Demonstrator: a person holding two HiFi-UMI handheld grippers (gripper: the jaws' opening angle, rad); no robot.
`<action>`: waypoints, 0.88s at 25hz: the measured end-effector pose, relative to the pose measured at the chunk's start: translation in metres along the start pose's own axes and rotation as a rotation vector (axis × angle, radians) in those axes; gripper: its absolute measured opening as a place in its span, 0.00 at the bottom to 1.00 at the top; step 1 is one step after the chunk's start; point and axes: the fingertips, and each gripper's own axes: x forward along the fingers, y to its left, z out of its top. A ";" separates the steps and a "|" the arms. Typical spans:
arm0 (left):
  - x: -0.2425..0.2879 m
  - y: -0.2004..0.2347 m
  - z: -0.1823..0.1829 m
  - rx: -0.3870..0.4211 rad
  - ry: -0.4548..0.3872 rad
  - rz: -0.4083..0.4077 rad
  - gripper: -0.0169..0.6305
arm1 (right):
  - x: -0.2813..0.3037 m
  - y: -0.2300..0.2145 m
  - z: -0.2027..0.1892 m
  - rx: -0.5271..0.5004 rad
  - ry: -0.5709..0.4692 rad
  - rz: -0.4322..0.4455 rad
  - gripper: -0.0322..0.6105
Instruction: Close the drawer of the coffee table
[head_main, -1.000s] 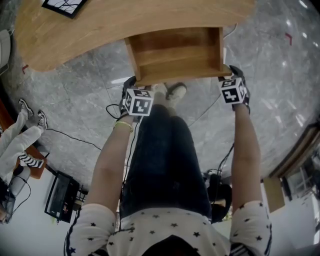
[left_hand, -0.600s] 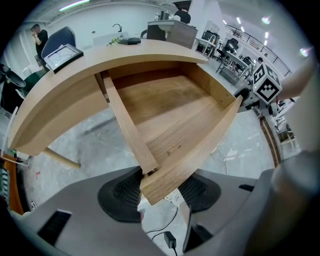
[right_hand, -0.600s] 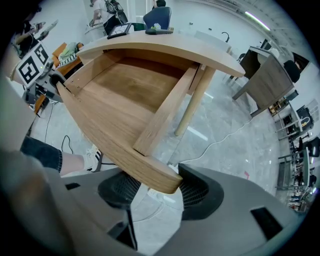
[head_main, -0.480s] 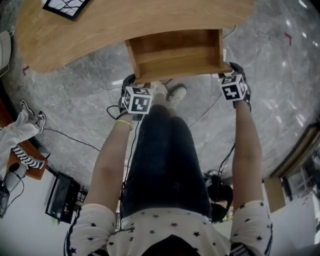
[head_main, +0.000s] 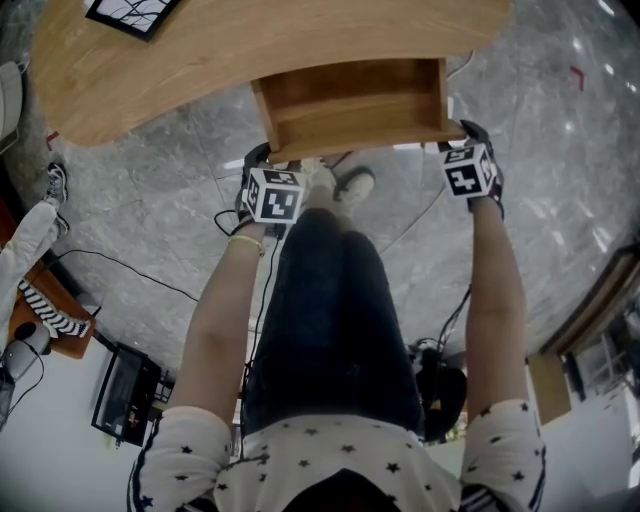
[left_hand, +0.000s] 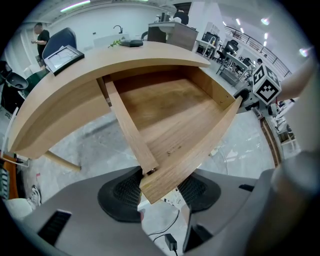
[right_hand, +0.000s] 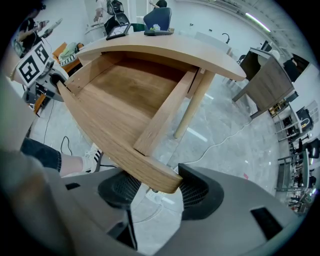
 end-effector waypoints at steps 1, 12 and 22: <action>0.000 0.001 0.001 0.000 -0.003 0.001 0.37 | 0.001 -0.001 0.001 -0.002 0.000 -0.001 0.43; 0.001 0.013 0.016 0.006 -0.035 0.016 0.37 | 0.005 -0.005 0.013 0.004 -0.010 -0.001 0.43; 0.001 0.025 0.033 0.012 -0.061 0.029 0.37 | 0.003 -0.016 0.034 -0.004 -0.036 -0.016 0.43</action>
